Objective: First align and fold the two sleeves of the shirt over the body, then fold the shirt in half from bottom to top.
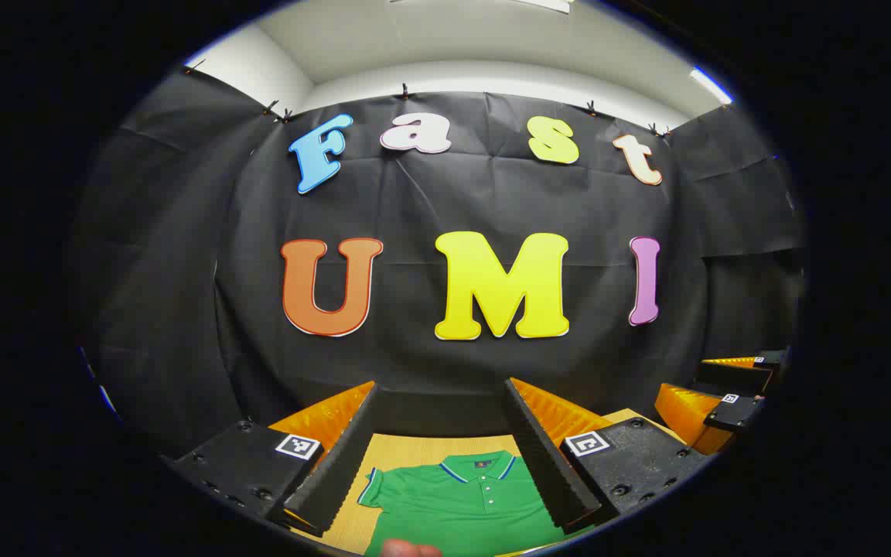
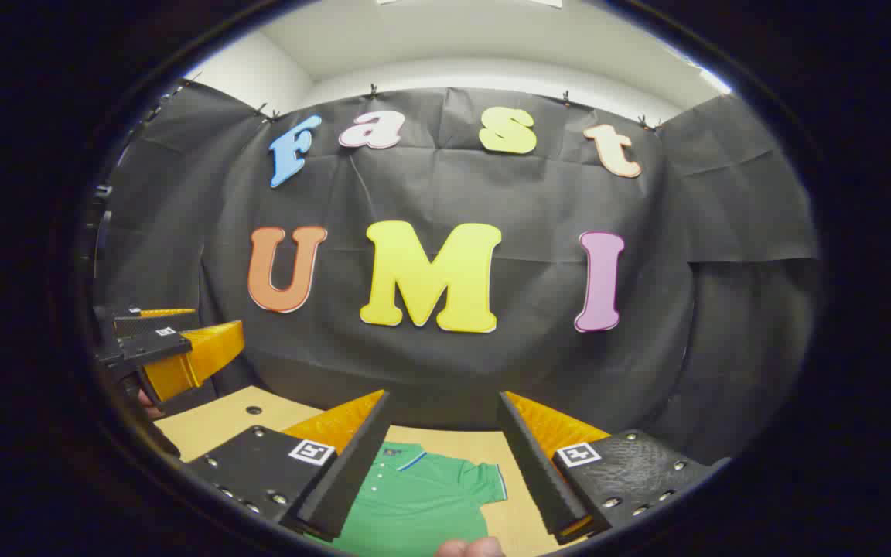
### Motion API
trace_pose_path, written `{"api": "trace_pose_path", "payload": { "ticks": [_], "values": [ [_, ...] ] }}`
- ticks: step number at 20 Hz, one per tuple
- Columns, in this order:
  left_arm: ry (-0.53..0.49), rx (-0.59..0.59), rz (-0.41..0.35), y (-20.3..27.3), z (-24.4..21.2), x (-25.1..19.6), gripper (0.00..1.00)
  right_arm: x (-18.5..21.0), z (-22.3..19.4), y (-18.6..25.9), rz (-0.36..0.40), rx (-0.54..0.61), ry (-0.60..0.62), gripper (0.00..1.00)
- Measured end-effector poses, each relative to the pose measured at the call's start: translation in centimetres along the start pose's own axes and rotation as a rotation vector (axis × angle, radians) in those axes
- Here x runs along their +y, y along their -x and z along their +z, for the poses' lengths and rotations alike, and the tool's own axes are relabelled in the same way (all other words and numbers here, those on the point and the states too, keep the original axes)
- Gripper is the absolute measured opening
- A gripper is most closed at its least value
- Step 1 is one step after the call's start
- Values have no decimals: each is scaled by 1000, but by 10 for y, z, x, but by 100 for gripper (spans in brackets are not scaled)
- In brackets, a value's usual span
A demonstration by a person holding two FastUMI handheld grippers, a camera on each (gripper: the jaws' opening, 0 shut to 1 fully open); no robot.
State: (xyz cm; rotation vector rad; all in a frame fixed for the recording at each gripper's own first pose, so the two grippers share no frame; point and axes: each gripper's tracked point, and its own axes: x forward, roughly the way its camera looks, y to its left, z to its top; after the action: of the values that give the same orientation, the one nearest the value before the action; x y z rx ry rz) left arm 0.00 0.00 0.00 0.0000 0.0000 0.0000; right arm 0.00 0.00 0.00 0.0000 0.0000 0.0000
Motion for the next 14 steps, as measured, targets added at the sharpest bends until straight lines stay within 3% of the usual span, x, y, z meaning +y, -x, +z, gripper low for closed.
{"api": "trace_pose_path", "payload": {
  "ticks": [13,14],
  "values": [
    [23,26,31,-10,-15,19,99,4,-20,-15,11,65,4,89],
    [22,24,31,-10,-14,19,96,4,-22,-17,12,73,2,88]
  ]
}}
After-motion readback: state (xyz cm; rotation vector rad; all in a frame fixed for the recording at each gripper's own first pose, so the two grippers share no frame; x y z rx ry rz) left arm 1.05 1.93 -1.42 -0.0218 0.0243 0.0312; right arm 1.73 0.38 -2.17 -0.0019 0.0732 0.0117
